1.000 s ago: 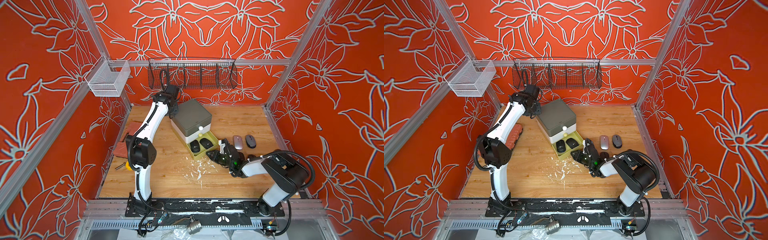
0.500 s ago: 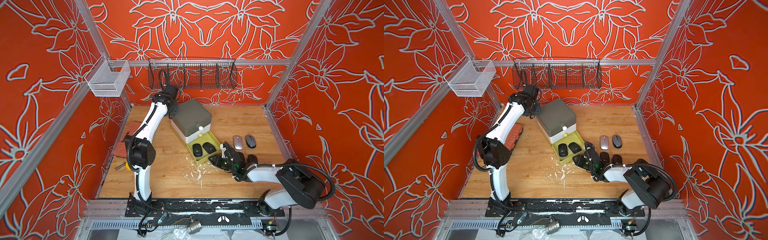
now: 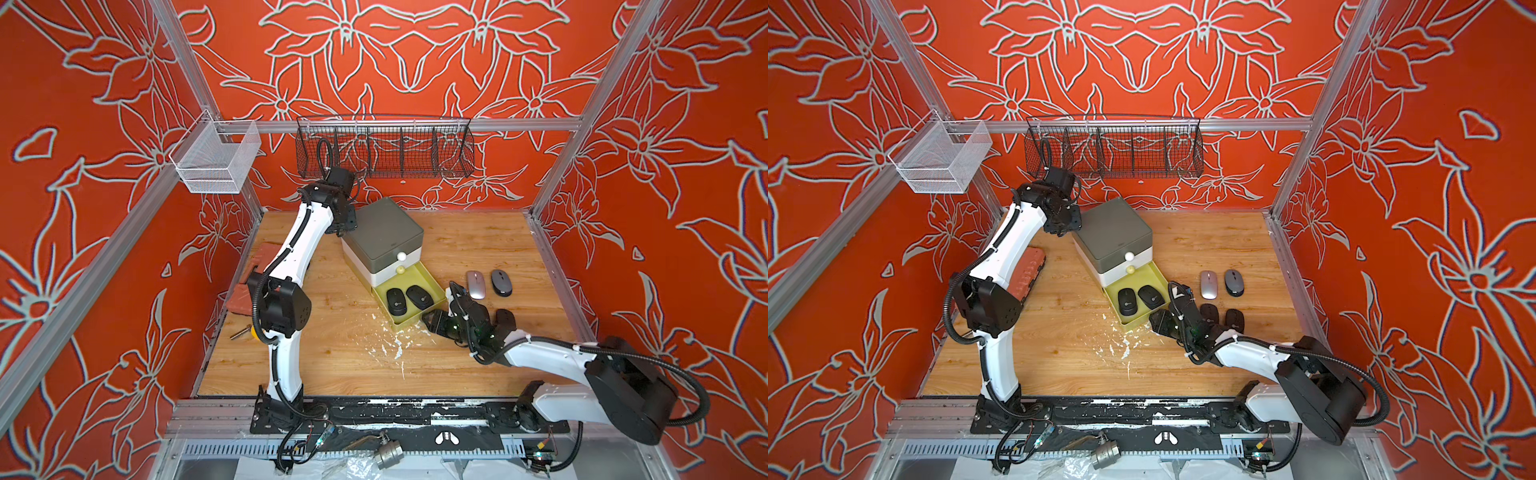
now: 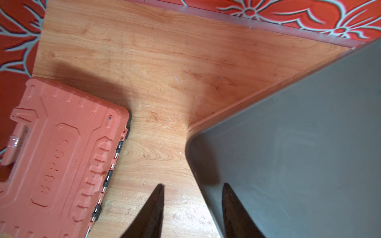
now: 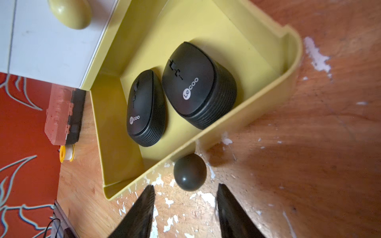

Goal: Take the mice out of the drawer
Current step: Open the drawer in the storage box.

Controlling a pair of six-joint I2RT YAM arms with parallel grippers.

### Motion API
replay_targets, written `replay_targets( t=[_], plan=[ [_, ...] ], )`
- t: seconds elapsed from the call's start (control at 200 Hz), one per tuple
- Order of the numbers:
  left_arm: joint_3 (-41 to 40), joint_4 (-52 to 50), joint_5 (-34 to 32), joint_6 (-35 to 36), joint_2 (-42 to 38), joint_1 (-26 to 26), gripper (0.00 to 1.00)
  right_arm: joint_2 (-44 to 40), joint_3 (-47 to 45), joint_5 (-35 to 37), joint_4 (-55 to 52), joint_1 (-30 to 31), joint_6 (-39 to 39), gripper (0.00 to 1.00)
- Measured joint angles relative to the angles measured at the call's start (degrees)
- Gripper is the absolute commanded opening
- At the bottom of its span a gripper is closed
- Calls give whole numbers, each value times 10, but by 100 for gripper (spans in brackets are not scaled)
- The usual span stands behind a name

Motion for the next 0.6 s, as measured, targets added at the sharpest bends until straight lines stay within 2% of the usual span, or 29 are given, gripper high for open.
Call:
replay_targets(
  t=[0.165,0.35,0.6],
  plan=[
    [-10,-2,18,0,-26,0,50,-31,46,28,-88,14,-23,58],
    [-88,15,47,0,-115,0,51,-31,115,40,-165,25,-56,61],
    [-212,61,103,-7,-224,0,53,41,236,38,-254,39,-108,66]
  ],
)
